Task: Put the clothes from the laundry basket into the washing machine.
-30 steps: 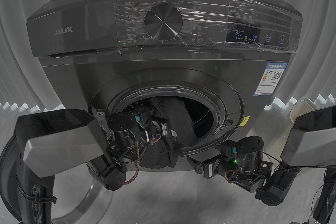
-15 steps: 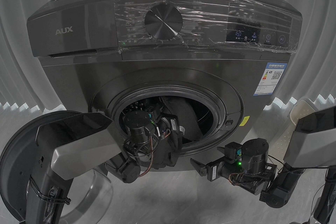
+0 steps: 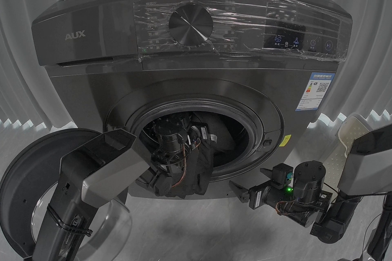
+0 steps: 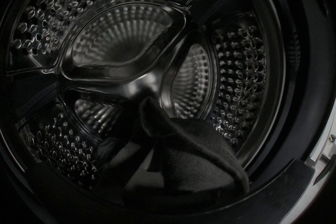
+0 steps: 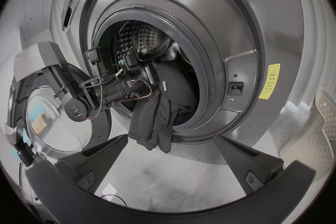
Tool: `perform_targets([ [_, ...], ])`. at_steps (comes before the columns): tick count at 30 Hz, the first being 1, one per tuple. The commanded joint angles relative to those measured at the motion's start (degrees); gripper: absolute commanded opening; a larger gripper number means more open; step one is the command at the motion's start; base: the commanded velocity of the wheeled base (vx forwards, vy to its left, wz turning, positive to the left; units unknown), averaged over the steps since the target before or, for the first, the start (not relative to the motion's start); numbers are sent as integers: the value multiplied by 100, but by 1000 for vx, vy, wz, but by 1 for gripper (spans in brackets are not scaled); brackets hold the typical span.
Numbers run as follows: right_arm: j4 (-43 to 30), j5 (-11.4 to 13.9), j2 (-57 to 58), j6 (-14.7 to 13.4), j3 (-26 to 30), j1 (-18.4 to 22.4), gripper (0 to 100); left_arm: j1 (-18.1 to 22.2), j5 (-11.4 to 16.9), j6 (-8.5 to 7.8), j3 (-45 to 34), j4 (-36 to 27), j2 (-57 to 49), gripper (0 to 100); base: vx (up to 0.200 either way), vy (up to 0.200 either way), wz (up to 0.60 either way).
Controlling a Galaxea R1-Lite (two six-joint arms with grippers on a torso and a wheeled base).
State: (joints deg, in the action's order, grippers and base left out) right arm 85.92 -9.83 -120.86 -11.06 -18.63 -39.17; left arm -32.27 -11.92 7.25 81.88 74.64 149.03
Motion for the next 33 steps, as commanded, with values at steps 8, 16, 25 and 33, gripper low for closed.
perform_targets([
  [8, 21, -2, 62, -11, 43, 6, 100, 89, -3, -5, 328, 15, 214, 100, 0, 0, 0],
  [16, 21, 25, 36, -19, 52, 6, 100, -78, -3, 110, -401, 15, -287, 100, 0, 0, 0],
  [25, 21, 33, 10, -19, 87, 6, 100, -104, 146, 13, -1737, -1048, -1016, 100, 0, 0, 0],
  [33, 21, 33, -43, -19, 87, -29, 100, -157, 384, -40, -1939, -1136, -937, 100, 0, 0, 0],
])
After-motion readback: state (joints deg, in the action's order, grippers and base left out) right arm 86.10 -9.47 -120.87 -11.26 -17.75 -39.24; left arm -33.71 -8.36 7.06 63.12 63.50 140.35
